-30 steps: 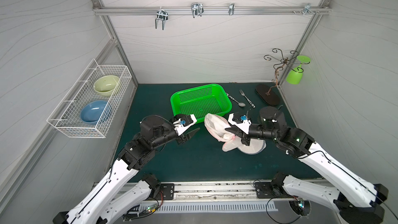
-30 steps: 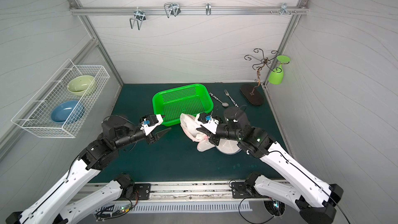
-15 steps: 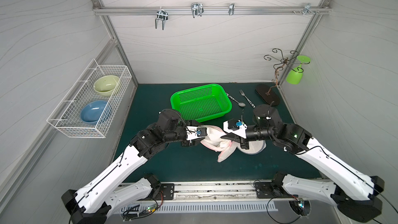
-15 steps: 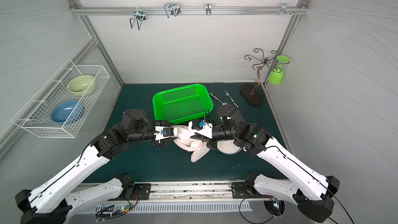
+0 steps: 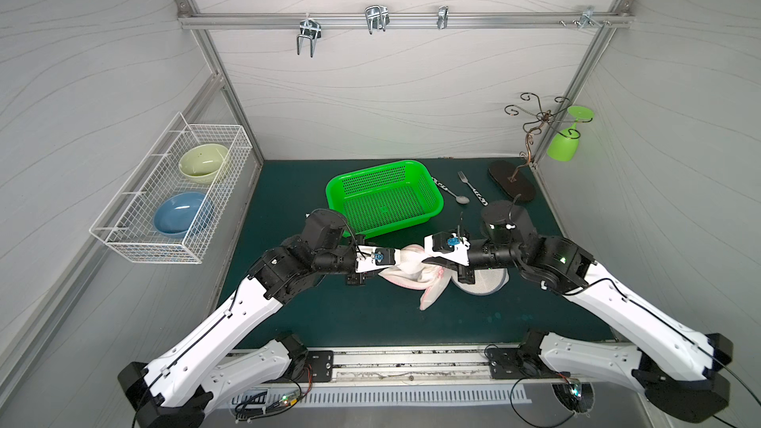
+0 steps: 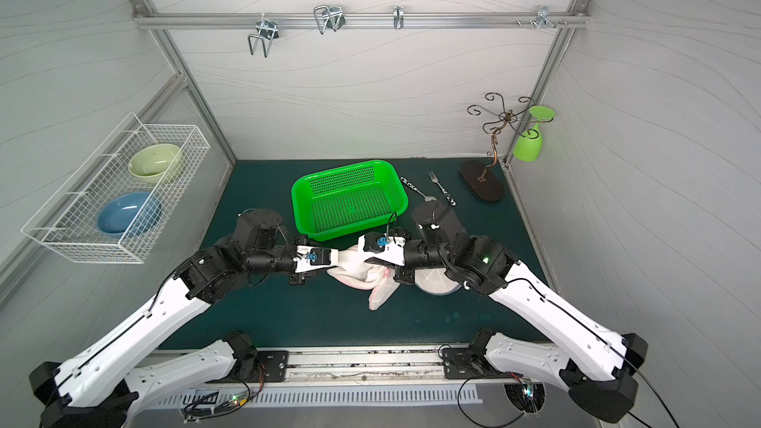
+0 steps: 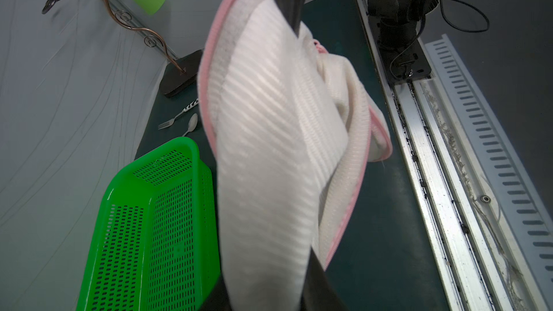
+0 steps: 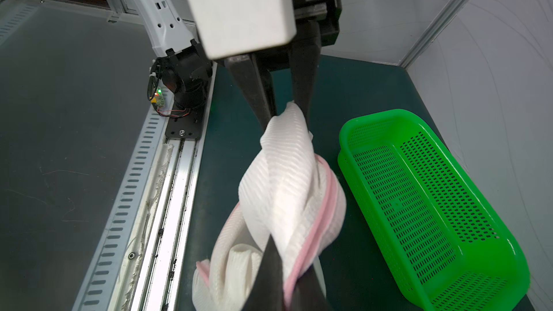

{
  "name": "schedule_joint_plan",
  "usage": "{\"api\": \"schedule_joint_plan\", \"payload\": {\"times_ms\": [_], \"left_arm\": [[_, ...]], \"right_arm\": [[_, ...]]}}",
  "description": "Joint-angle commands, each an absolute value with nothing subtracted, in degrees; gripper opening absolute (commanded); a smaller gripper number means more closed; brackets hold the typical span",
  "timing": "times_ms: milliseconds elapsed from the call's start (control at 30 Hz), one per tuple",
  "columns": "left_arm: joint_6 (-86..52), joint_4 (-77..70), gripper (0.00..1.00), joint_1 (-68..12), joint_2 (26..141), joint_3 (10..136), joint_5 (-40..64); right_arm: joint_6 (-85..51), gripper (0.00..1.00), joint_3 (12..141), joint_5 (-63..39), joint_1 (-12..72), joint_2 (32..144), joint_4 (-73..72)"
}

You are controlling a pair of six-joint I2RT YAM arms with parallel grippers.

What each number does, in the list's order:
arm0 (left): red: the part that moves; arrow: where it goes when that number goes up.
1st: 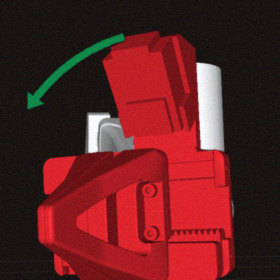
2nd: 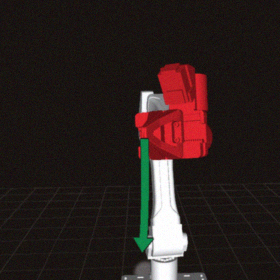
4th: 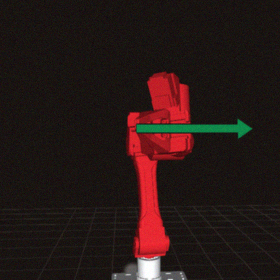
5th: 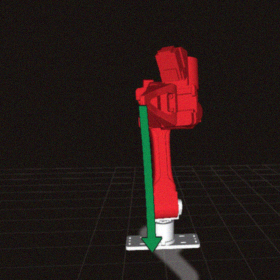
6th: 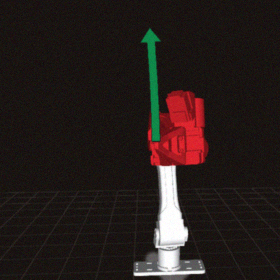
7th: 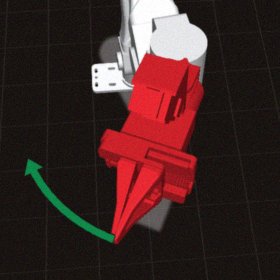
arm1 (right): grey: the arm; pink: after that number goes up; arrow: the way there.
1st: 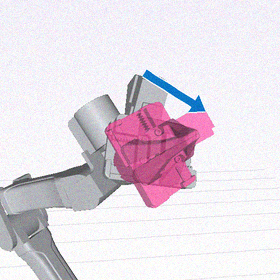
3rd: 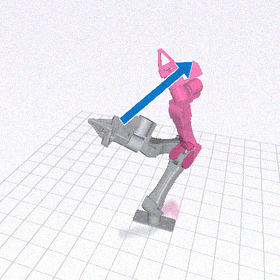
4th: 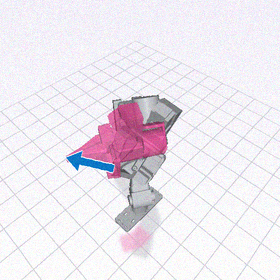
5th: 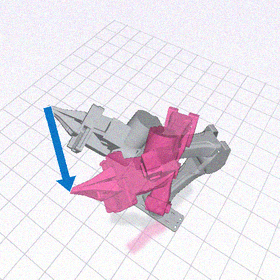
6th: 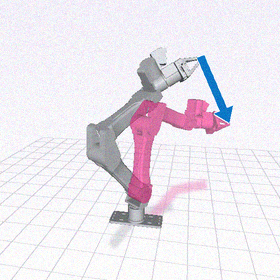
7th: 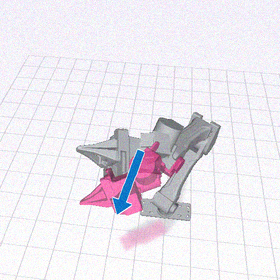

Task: Turn the laundry bag inside out
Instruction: Turn over the laundry bag.

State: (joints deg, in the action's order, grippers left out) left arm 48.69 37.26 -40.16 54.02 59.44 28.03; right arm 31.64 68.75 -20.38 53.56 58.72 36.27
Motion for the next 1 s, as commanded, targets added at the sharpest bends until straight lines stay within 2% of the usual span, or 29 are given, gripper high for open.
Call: {"api": "schedule_joint_plan", "payload": {"times_ms": [0, 100, 200, 233, 367, 533, 600, 800, 967], "left_arm": [[46.5, 36.3, 0.20, -40.3, 54.3, 61.9, 31.3], [45.7, 36.1, 0.14, -40.3, 54.6, 61.8, 31.7], [44.9, 35.5, 0.00, -40.3, 54.7, 61.8, 31.3], [44.4, 35.2, 0.00, -40.3, 54.6, 61.7, 30.9], [40.8, 34.5, 0.00, -40.1, 54.6, 60.7, 27.6], [34.6, 33.8, 0.00, -39.4, 54.7, 59.2, 26.4], [32.1, 32.6, 0.00, -39.2, 54.3, 58.3, 26.6], [30.3, 33.1, 0.00, -38.9, 54.5, 58.2, 26.6], [29.8, 32.5, 0.00, -38.8, 54.6, 58.6, 26.5]], "right_arm": [[31.3, 0.00, 70.5, -19.2, 53.9, 58.8, 32.7], [29.1, 0.00, 70.0, -20.8, 54.0, 58.8, 31.5], [25.5, 0.00, 69.3, -20.6, 54.0, 58.7, 31.1], [23.4, 0.00, 69.0, -20.2, 53.6, 58.5, 30.9], [10.6, 0.36, 67.6, -23.5, 48.7, 56.3, 29.5], [-0.1, 0.57, 63.3, -27.8, 43.8, 50.3, 27.7], [-0.8, 0.60, 60.8, -28.8, 43.3, 48.0, 28.0], [-5.2, 0.58, 53.7, -29.5, 43.7, 44.9, 22.7], [-4.7, 0.57, 50.5, -23.6, 47.0, 46.4, 18.5]]}}
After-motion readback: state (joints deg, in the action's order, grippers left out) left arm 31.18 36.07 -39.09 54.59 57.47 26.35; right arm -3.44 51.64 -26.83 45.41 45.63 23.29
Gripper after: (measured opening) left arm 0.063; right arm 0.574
